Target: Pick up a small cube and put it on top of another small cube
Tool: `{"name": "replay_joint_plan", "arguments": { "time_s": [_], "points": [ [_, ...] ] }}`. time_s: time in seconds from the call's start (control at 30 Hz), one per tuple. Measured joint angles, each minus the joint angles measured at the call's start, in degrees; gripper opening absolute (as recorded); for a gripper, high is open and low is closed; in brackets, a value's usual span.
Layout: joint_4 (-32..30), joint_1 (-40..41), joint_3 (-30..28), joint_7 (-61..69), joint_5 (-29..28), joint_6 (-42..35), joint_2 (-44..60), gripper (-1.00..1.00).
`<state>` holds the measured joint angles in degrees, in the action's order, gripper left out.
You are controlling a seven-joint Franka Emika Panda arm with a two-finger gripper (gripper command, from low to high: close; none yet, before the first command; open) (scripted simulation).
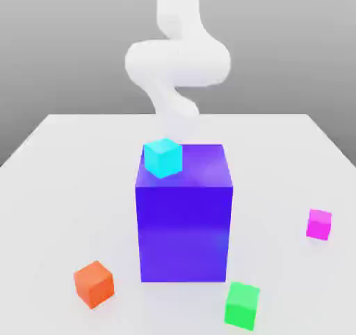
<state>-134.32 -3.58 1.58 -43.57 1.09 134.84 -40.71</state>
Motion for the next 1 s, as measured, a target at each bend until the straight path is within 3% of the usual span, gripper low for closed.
{"name": "replay_joint_plan", "arguments": {
  "time_s": [0.33, 0.53, 0.73, 0.9, 0.93, 1.0],
  "points": [
    [-10.3, -13.9, 9.0, 8.2, 2.9, 12.5, 20.9, 0.00],
    [-16.4, -20.6, 15.9, 10.6, 1.3, 20.0, 33.4, 0.00],
    [-21.7, -28.9, 18.5, 7.1, -8.1, 27.5, 46.5, 0.00],
    [-20.0, -36.4, 9.3, -0.3, -18.3, 35.2, 57.0, 0.00],
    [-19.6, -38.1, 7.3, -1.4, -19.6, 36.7, 59.0, -1.00],
    [-19.6, -38.1, 7.3, -1.4, -19.7, 36.7, 59.0, -1.00]
  ]
}}
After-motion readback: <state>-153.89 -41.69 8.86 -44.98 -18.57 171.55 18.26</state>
